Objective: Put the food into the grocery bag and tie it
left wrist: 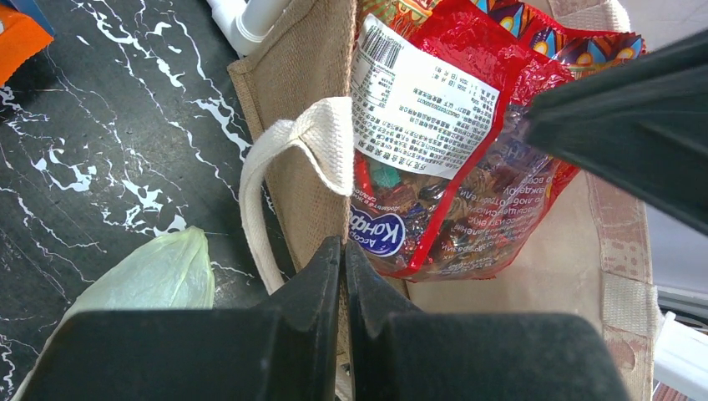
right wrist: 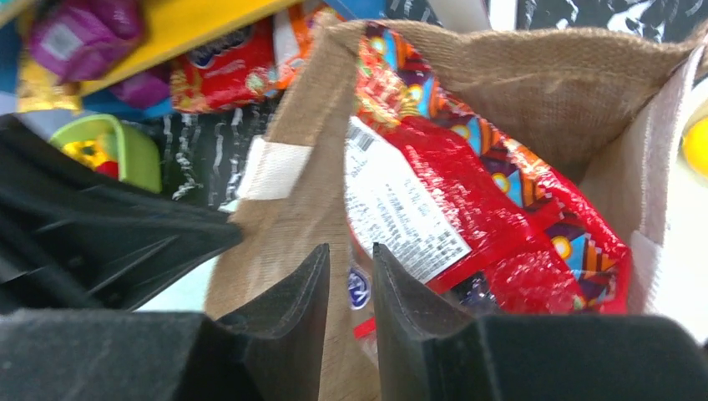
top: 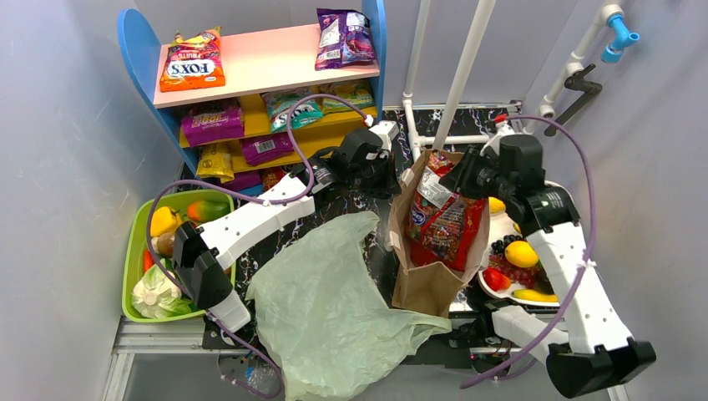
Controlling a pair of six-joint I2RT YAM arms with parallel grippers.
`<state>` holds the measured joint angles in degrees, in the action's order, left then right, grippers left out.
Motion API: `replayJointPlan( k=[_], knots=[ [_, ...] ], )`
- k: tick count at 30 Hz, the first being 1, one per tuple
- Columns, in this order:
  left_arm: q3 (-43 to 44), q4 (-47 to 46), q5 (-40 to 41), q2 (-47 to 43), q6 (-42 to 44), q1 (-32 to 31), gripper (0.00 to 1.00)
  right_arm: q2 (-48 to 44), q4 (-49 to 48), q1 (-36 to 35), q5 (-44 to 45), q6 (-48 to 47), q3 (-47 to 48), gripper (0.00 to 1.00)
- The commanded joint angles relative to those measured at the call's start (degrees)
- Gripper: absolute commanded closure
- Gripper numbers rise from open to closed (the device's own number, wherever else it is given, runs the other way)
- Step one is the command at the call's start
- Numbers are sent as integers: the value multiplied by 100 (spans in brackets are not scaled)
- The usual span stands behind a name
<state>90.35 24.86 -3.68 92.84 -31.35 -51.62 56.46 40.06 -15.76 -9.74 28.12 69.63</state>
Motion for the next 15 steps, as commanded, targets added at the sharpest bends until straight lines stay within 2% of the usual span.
replayJointPlan(
  k=[1, 5, 9, 15],
  knots=[
    [72, 36, -96, -248, 5, -36, 100, 123, -246, -76, 793, -37, -344, 68],
    [1, 37, -79, -307, 34, -34, 100, 466, -477, -78, 1459, -55, -963, 70],
    [-50, 26, -77, -336, 59, -38, 100, 771, -676, -80, 1409, -78, -1475, 71],
    [-94, -6, -78, -290, 78, -36, 100, 747, -843, -80, 1060, -126, -1808, 71]
  ],
)
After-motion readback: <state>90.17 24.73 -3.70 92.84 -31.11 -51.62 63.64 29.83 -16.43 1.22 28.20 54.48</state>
